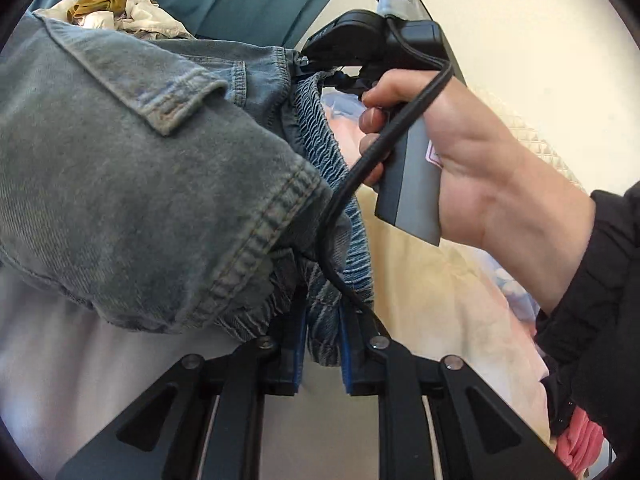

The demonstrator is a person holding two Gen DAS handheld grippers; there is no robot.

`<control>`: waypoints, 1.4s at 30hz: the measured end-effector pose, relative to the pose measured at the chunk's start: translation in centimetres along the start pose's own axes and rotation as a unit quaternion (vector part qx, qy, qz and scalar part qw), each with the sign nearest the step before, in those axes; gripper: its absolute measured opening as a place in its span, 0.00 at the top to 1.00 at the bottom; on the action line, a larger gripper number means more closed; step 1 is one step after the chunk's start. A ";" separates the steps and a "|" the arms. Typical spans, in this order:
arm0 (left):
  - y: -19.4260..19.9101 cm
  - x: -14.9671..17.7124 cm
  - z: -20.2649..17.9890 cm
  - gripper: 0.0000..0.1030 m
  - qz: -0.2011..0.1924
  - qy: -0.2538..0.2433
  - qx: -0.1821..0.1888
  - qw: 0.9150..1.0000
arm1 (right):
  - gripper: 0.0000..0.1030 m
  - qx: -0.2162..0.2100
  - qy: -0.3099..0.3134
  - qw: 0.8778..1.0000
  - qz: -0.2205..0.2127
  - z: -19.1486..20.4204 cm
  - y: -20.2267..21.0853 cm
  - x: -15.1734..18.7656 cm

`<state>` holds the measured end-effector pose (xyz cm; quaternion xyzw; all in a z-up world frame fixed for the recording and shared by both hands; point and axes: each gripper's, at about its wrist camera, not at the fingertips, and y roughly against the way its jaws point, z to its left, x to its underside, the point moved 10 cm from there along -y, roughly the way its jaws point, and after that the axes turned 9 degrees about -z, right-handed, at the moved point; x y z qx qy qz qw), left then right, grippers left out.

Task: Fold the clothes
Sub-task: 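Lay the jeans flat on the bed and open both tools, then grasp the jeans leg with the right tool and lift it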

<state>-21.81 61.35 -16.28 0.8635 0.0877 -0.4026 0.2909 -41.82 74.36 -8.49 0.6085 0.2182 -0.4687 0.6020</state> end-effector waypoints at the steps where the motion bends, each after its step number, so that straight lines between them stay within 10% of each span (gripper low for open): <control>1: 0.0 0.1 0.1 0.85 0.005 -0.002 0.004 1.000 | 0.87 -0.002 -0.001 1.000 0.000 0.0 0.0 0.2; 4: 0.5 0.1 -0.8 0.82 0.023 -0.017 0.009 1.000 | 0.83 -0.008 -0.006 1.000 -0.002 0.0 0.0 0.9; 9: 2.8 1.2 -2.3 0.75 0.071 -0.041 0.006 0.997 | 0.49 0.004 -0.004 1.000 0.014 0.6 3.2 1.2; 27: 29.5 0.9 -1.7 0.66 0.004 -0.104 -0.085 0.991 | 0.47 -0.041 -0.025 0.998 -0.028 9.0 22.6 4.9; 34: 38.8 -0.4 2.1 0.49 -0.030 -0.153 -0.147 0.977 | 0.44 -0.098 0.007 0.995 -0.014 17.4 20.9 7.4; 42: 41.4 -2.0 9.5 0.48 -0.067 -0.098 -0.169 0.978 | 0.33 -0.137 0.067 0.988 0.012 25.7 14.8 9.5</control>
